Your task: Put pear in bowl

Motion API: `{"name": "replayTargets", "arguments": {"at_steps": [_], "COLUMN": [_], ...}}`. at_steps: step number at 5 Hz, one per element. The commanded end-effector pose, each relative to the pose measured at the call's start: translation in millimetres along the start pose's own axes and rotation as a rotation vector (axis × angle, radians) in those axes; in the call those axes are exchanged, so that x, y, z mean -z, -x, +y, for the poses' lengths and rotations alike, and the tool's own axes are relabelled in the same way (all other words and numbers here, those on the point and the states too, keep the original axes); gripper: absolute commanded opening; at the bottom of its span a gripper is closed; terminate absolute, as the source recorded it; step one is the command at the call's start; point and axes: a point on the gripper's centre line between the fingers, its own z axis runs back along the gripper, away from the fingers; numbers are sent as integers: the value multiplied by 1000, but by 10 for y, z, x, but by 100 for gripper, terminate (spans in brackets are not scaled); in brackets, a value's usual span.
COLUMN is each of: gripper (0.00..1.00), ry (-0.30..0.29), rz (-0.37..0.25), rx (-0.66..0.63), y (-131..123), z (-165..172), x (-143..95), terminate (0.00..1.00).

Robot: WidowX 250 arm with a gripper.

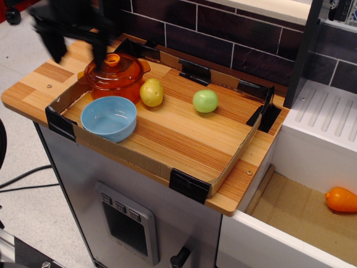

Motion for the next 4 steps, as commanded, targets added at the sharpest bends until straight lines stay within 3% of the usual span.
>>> {"name": "replayTargets", "arguments": {"at_steps": [1, 3, 4], "gripper": [100, 100, 100], "ry": [47, 68, 83], "rz": [14, -11, -20], "rx": [-206, -454, -514], "y": [-60, -184, -239], "z": [-514, -768, -831], "x": [-254, -103, -44], "terminate": [0, 0, 0]}}
